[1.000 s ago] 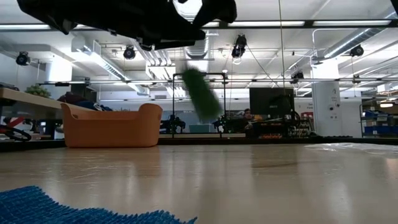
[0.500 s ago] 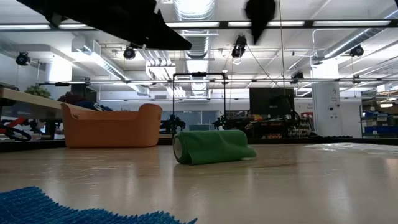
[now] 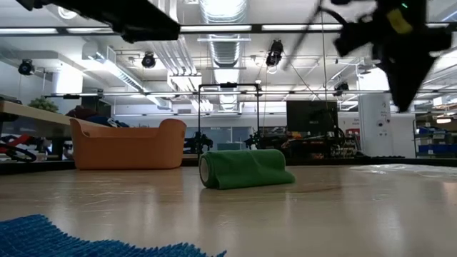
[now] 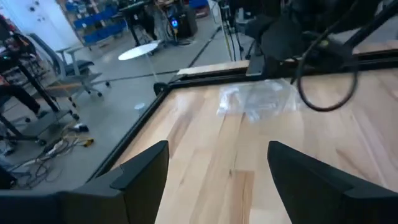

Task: Roll bandage
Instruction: Open the top transparent zip bag

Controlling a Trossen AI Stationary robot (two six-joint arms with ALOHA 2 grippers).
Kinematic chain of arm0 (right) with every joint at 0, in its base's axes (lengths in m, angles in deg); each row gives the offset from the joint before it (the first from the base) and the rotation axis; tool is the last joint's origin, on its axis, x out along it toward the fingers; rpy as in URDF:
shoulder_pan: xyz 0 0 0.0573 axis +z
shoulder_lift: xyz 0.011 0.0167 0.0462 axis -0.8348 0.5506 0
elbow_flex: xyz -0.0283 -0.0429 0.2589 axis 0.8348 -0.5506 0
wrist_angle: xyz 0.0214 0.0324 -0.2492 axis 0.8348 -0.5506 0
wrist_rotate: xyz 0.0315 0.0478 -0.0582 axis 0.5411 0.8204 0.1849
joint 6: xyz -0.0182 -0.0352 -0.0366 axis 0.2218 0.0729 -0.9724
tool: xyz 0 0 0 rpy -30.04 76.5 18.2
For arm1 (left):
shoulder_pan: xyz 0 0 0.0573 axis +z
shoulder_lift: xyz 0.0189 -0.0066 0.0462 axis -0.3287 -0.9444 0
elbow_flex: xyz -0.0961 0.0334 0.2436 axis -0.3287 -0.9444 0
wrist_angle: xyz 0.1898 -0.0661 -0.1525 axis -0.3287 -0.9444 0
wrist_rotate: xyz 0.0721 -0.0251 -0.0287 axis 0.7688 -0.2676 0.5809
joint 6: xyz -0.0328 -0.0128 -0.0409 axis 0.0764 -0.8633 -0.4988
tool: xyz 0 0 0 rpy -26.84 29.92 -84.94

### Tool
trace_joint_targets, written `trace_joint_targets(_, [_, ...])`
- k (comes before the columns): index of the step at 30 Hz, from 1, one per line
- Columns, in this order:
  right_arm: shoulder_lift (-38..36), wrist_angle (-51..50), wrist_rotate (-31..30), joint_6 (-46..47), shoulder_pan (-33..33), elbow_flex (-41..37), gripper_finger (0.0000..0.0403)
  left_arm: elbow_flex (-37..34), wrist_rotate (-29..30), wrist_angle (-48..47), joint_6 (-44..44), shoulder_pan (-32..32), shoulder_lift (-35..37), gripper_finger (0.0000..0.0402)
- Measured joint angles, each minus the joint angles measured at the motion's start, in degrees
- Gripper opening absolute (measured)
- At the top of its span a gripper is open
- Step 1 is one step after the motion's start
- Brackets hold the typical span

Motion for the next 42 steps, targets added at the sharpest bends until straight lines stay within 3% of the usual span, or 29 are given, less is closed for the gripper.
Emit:
trace_joint_targets(6, [-7.0,11.0,2.7,8.0,-4.4,-13.3,0.0246,0.2,-2.8,8.2,3.8,0.0,3.1,0.0252])
trace_joint_targets(12, [-6.8,16.7,8.0,8.9,-11.5,-20.9,0.0228,2.4,-3.9,11.3,8.0,0.0,4.2,0.0239])
trace_joint_targets(20, [-5.2,23.2,8.3,4.3,-16.3,-21.6,0.0186,2.0,-5.3,9.3,7.8,0.0,4.0,0.0222])
trace_joint_targets(37, [-2.6,25.5,9.5,3.5,-17.5,-23.4,0.0116,2.0,-5.2,8.8,7.8,0.0,2.4,0.0198])
trace_joint_targets(42, [-2.6,25.6,9.5,1.7,-17.6,-23.5,0.0069,2.0,-5.2,8.8,7.8,0.0,2.4,0.0197])
